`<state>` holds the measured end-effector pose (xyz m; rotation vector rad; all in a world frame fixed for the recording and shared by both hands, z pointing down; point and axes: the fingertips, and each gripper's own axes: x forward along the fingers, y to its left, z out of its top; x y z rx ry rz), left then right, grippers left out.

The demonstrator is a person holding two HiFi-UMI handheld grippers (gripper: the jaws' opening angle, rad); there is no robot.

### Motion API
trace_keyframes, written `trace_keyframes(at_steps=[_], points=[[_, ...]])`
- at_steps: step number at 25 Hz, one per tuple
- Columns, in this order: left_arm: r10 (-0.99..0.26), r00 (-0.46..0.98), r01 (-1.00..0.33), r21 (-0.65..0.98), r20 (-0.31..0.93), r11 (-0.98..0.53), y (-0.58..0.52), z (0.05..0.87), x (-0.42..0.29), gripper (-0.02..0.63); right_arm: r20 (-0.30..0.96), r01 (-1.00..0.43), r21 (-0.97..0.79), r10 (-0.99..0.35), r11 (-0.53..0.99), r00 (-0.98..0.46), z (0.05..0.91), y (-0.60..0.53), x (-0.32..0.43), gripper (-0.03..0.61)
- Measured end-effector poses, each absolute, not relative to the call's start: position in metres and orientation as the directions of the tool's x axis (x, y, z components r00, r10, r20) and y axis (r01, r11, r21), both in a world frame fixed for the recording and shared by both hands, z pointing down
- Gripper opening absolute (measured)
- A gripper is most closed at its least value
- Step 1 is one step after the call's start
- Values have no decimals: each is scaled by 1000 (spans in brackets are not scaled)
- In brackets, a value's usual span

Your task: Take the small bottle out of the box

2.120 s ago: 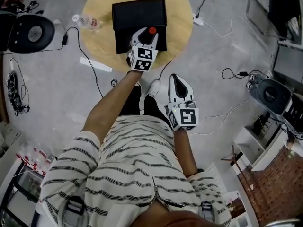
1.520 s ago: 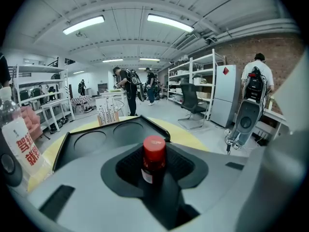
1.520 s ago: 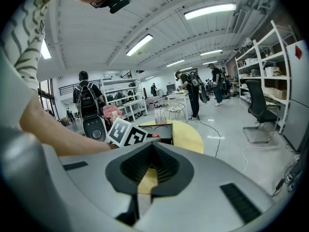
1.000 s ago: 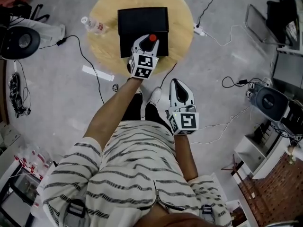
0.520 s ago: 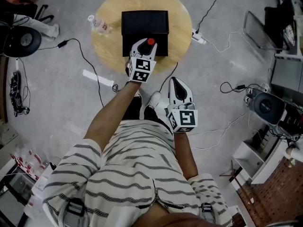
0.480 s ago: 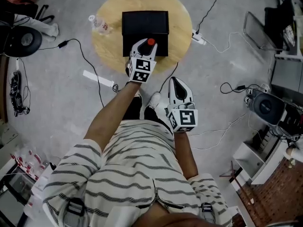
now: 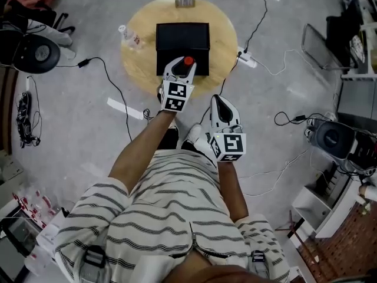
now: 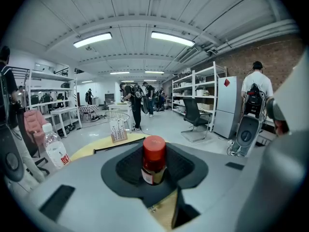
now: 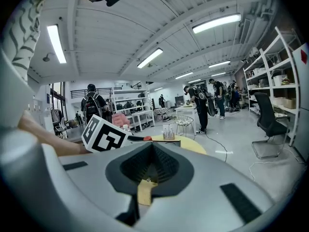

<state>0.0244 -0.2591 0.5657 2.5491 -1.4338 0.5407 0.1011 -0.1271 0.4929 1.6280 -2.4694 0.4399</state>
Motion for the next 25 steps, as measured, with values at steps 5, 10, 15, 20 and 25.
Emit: trace_keyframes(at_steps=[5,10,15,20,25], points=[[-792,465,-856,-28,395,-517,-243,556,22,149,266,-915,-151,-876,374,-402,489,-128,102,18],[-794,473,-853,-28,382,-522,-235,542,16,149,253,-909,-143,-874,391,-416,485,-135,94,18],[-796,482,-850,-22,367,-526,-229,527,12,149,242,-900,-149,-868,409,-434,481,-140,90,18],[-800,488,-849,-22,349,-527,-222,513,6,149,229,-892,-158,-863,423,-450,473,-148,85,18],[-800,496,-846,-22,339,-533,-215,503,-1,149,220,-888,-166,-862,429,-457,467,-152,80,18]])
